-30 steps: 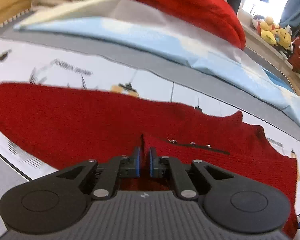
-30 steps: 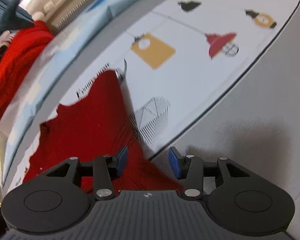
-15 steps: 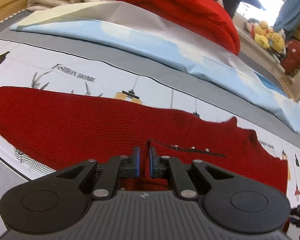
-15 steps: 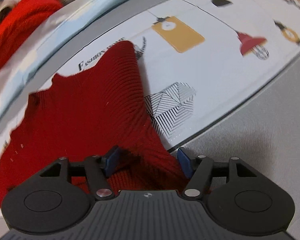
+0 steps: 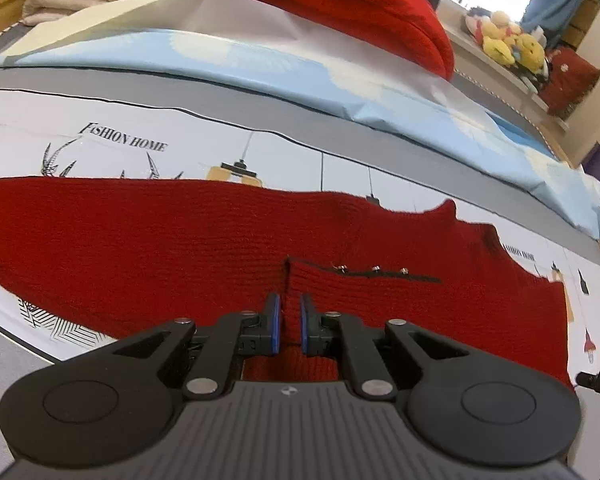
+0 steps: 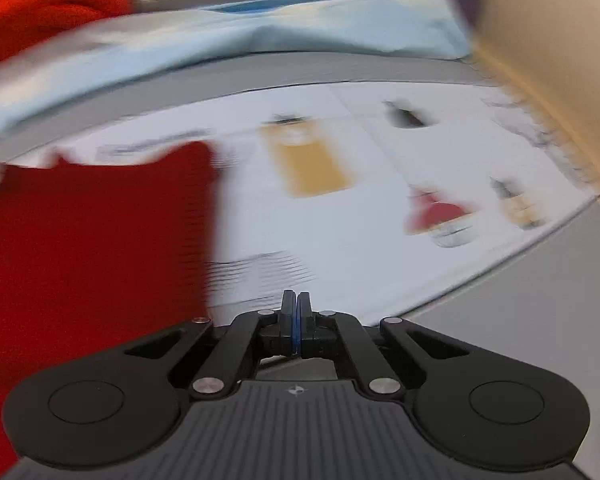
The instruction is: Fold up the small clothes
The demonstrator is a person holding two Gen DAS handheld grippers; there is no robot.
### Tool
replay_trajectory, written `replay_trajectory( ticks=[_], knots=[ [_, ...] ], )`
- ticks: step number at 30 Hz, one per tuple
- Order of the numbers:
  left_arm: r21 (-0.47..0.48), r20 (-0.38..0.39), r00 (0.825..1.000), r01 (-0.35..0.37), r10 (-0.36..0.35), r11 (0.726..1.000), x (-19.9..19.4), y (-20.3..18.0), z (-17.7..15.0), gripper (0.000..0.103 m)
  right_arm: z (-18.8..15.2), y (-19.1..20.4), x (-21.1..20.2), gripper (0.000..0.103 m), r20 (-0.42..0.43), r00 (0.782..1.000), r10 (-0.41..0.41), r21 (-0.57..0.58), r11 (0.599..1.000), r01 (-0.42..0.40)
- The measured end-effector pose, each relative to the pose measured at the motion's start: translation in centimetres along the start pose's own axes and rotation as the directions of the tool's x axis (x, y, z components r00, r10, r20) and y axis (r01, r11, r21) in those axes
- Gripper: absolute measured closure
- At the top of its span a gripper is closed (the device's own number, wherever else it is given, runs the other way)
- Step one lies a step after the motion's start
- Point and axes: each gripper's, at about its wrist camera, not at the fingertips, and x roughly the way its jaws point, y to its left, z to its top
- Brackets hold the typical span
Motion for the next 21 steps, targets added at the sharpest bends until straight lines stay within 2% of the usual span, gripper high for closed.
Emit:
replay_trajectory(
  ticks=[2,4,5,6,7,8,10,11,12,13,14,15,17,18,20,21],
  knots=[
    [0.011,-0.004,1.000,0.004,-0.004,1.000,0.0,-0.1,0.0,0.091,0.3,-2.1,0.8,0.103,-0.084,0.985,0.153,0.159,0.977,-0.139],
    [0.012,-0.002,1.000,0.003,-0.003,1.000,0.0,0.0,0.1,0.091,0.5,-1.4,-0.5,0.098,-0.019,0.970,0.241,0.138,0.962,-0.236],
    [0.009,-0.003,1.000,0.001,-0.001,1.000,0.0,0.0,0.1,0.091,0.5,-0.7,-1.1,0.092,-0.005,0.961,0.275,0.106,0.956,-0.273],
    [0.007,-0.004,1.000,0.001,-0.001,1.000,0.0,0.0,0.1,0.091,0.5,0.0,-1.4,0.066,-0.006,0.943,0.334,0.093,0.939,-0.332],
    [0.009,-0.005,1.000,0.002,-0.002,1.000,0.0,0.0,0.1,0.090,0.3,0.4,-1.4,0.052,-0.020,0.926,0.377,0.103,0.922,-0.373],
    [0.013,-0.006,1.000,0.002,-0.002,1.000,0.0,-0.1,0.0,0.090,0.2,0.8,-1.1,0.048,-0.034,0.921,0.388,0.111,0.917,-0.382],
    [0.026,-0.009,1.000,0.002,-0.002,1.000,0.0,-0.2,0.0,0.090,-0.3,1.6,-0.2,0.048,-0.070,0.924,0.376,0.096,0.924,-0.369],
    [0.031,-0.010,1.000,0.002,-0.002,1.000,0.0,-0.3,-0.1,0.090,-0.5,2.1,0.0,0.048,-0.076,0.929,0.362,0.079,0.931,-0.356],
    [0.035,-0.010,1.000,0.003,-0.002,0.999,-0.1,-0.4,-0.1,0.090,-0.9,2.5,0.0,0.056,-0.072,0.936,0.345,0.054,0.938,-0.342],
    [0.038,-0.009,1.000,0.003,-0.003,0.999,-0.1,-0.4,-0.1,0.090,-1.1,2.9,0.0,0.085,-0.061,0.945,0.320,0.018,0.947,-0.319],
    [0.041,-0.007,1.000,0.003,-0.003,0.999,-0.2,-0.3,-0.1,0.090,-1.3,3.2,-0.1,0.092,-0.049,0.959,0.279,-0.013,0.960,-0.280],
    [0.043,-0.005,1.000,0.001,-0.001,0.999,-0.2,-0.2,-0.1,0.090,-1.3,3.0,-0.1,0.095,-0.035,0.967,0.251,-0.025,0.967,-0.252],
    [0.036,-0.001,1.000,0.000,0.000,0.999,-0.4,0.1,0.0,0.090,-1.0,1.9,-0.2,0.097,-0.025,0.966,0.258,0.038,0.966,-0.257],
    [0.030,0.000,1.000,-0.001,0.001,1.000,-0.5,0.3,0.1,0.090,-0.9,1.5,-0.1,0.103,-0.022,0.971,0.240,0.045,0.970,-0.239],
    [0.020,0.002,1.000,-0.003,0.003,1.000,-0.7,0.8,0.3,0.090,-1.0,1.4,0.1,0.103,-0.027,0.990,0.140,0.001,0.990,-0.140],
    [0.014,0.002,1.000,-0.004,0.004,1.000,-0.8,1.1,0.4,0.090,-1.1,1.0,0.3,0.103,-0.037,0.992,0.123,0.000,0.992,-0.123]
  ],
)
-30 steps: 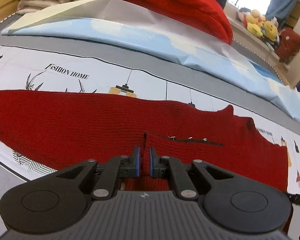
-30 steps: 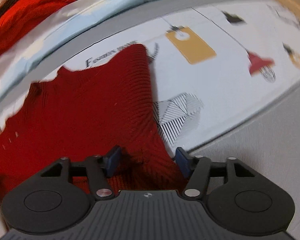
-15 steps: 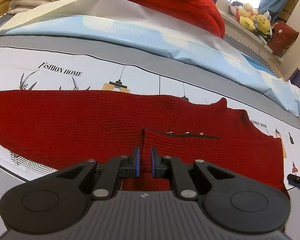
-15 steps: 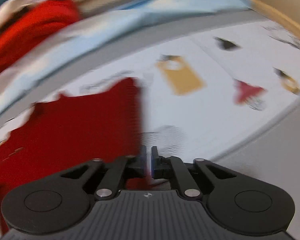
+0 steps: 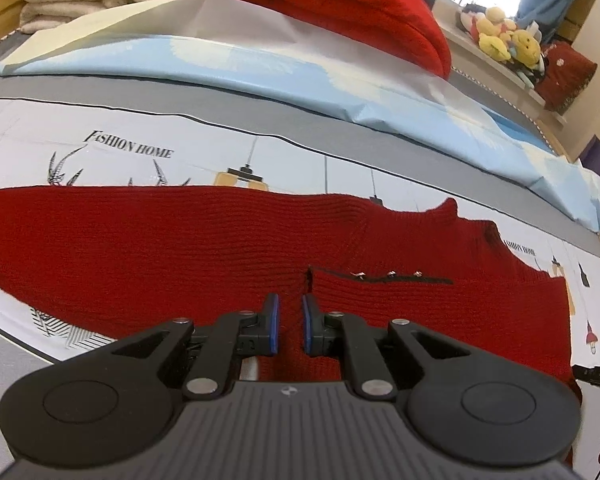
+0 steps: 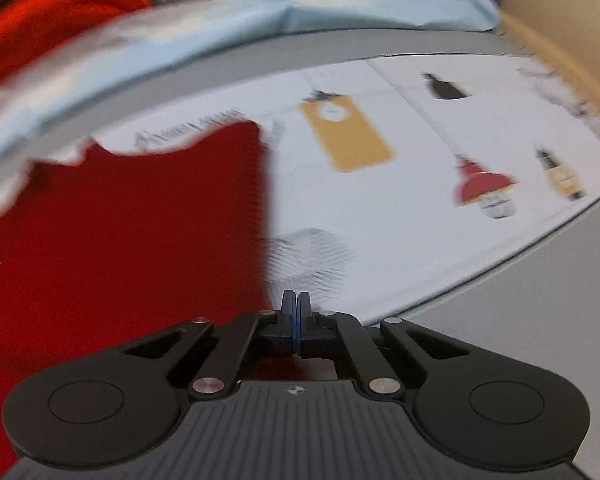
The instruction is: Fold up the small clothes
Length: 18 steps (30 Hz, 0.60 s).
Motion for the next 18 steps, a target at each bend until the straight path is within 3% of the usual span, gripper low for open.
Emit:
replay_trajectory(
  ticks=[2,5,7,9,11,12,18],
  knots=[
    [-0.011,0.002,1.000,-0.004,0.004,1.000,-0.1,0.5,0.1,0.087,0.1,-0.9,-0.2,0.103,-0.014,0.998,0.064,0.077,0.995,-0.062],
    [-0.026,0.003,1.000,-0.018,0.018,1.000,-0.2,1.3,0.2,0.082,0.5,-0.1,-2.5,0.096,0.108,0.987,0.120,0.069,0.989,-0.127],
    [-0.035,0.000,1.000,-0.026,0.026,0.999,-0.2,1.7,0.1,0.082,0.7,0.8,-3.3,0.076,0.155,0.965,0.210,0.022,0.976,-0.216],
    [-0.046,-0.004,0.999,-0.032,0.031,0.998,-0.3,2.2,0.1,0.082,0.4,1.5,-2.2,0.074,0.091,0.960,0.263,0.015,0.964,-0.266],
    [-0.054,-0.005,0.999,-0.038,0.038,0.998,-0.3,2.6,0.2,0.081,-0.4,1.7,0.2,0.078,-0.045,0.977,0.208,0.024,0.978,-0.207],
    [-0.055,-0.004,0.999,-0.044,0.043,0.998,-0.3,2.8,0.1,0.079,-0.8,1.6,0.7,0.081,-0.051,0.981,0.186,0.029,0.982,-0.185],
    [-0.050,-0.004,0.997,-0.079,0.079,0.996,-0.1,3.6,0.2,0.075,0.2,3.1,-3.2,0.070,0.042,0.981,0.191,0.016,0.981,-0.192]
  ],
)
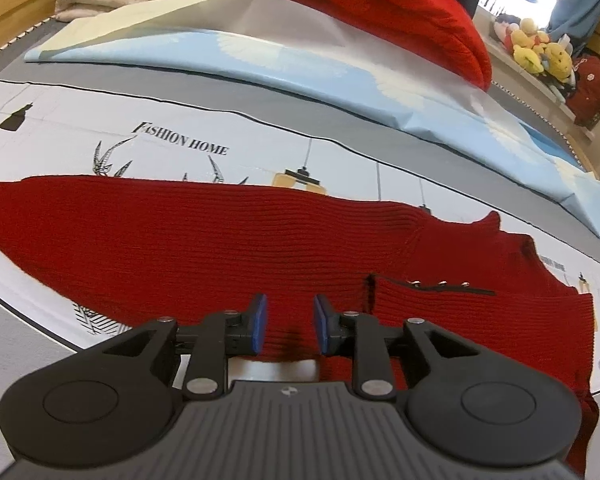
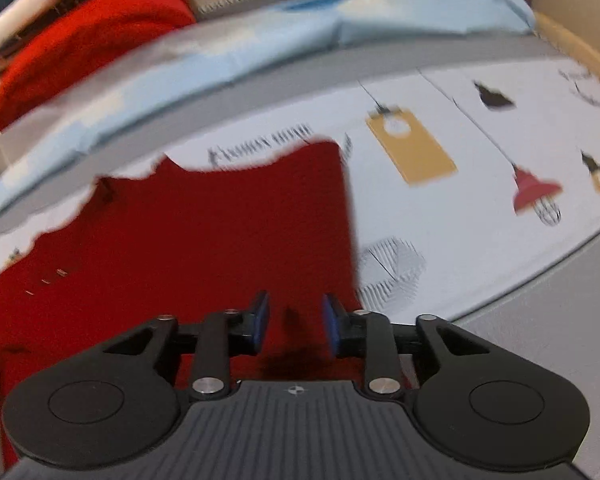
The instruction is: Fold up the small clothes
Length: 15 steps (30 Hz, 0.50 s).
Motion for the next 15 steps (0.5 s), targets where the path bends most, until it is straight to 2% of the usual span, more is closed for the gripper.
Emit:
replay_trajectory(
  ticks=[7,13,14,15],
  knots=[
    [0.001,0.000,1.000,-0.028,0.028,1.000,0.3,0.6,0.0,0.071,1.3,3.0,-1.8,0.068,0.060,0.994,0.092,-0.032,0.995,-0.090],
    [-0.005,0.013,0.998,-0.065,0.065,0.998,0.9,1.4,0.2,0.071,1.9,5.3,-3.8,0.068,0.127,0.984,0.125,-0.082,0.990,-0.115],
    [-0.016,0.017,0.997,-0.073,0.074,0.997,1.0,1.7,0.2,0.067,1.9,5.7,-4.0,0.068,0.137,0.981,0.135,-0.102,0.987,-0.122],
    [-0.034,0.021,0.997,-0.080,0.081,0.996,1.1,2.2,0.3,0.058,2.1,5.8,-4.1,0.068,0.138,0.981,0.134,-0.116,0.986,-0.118]
  ],
)
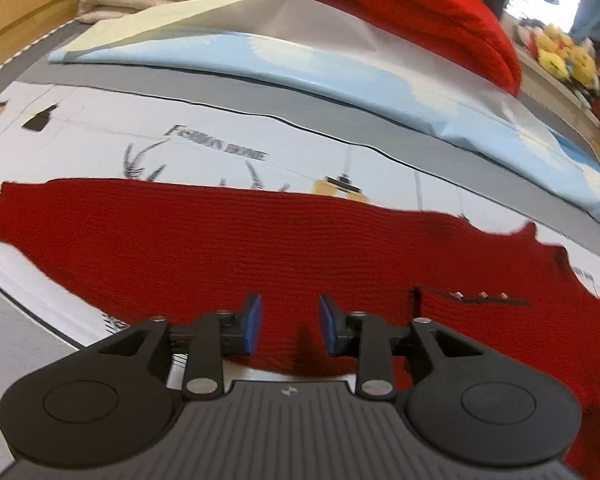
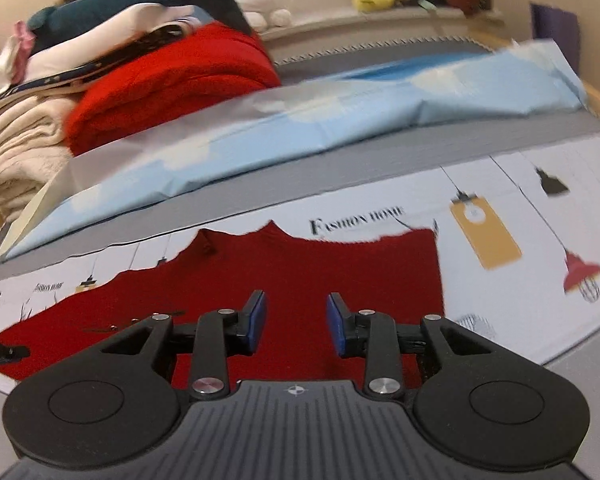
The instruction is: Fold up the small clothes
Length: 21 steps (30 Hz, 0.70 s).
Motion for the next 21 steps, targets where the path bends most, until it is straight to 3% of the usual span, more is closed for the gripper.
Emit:
replay_trajectory(
  ticks=[2,3,5,6,7,12,16,18,19,21],
  knots=[
    [-0.045,0.008,1.000,-0.016,0.016,0.999,0.2,1.0,0.2,0.042,0.3,0.1,0.1,0.063,-0.007,1.000,-0.013,-0.003,1.000,0.013],
    [-0.067,0.010,1.000,-0.022,0.023,0.997,0.3,1.5,0.4,0.033,0.4,0.1,0.1,0.052,-0.011,1.000,-0.012,0.010,1.000,0.012],
    [-0.111,0.009,0.999,-0.031,0.032,0.993,0.4,2.6,0.8,0.026,0.7,-0.3,0.1,0.031,-0.015,1.000,-0.005,0.047,0.999,0.006],
    [-0.135,0.008,0.999,-0.032,0.033,0.990,0.5,3.2,1.0,0.025,0.9,-0.6,0.2,0.015,-0.022,1.000,0.005,0.069,0.998,-0.003],
    [-0.162,0.004,0.999,-0.034,0.036,0.986,0.6,4.0,1.3,0.025,0.9,-0.7,0.2,0.006,-0.029,0.999,0.012,0.084,0.996,-0.010],
    [-0.303,-0.004,0.997,-0.078,0.080,0.950,1.0,8.9,2.5,0.025,1.0,-1.0,0.6,0.006,-0.056,0.998,0.002,0.098,0.995,0.004],
    [-0.449,-0.012,0.990,-0.130,0.140,0.884,1.6,14.1,2.7,0.030,0.9,-1.2,0.8,0.006,-0.084,0.996,-0.020,0.090,0.996,0.028],
    [-0.512,-0.035,0.988,-0.146,0.149,0.846,2.2,16.6,2.3,0.050,0.9,-1.2,0.8,0.008,-0.085,0.996,-0.039,0.078,0.996,0.046],
    [-0.531,-0.045,0.988,-0.148,0.147,0.834,2.7,17.5,2.1,0.055,0.9,-1.2,0.8,0.010,-0.085,0.995,-0.048,0.073,0.996,0.054],
    [-0.537,-0.064,0.986,-0.165,0.155,0.827,3.4,18.6,1.5,0.067,1.0,-1.3,0.8,0.016,-0.084,0.995,-0.058,0.066,0.996,0.064]
  ],
)
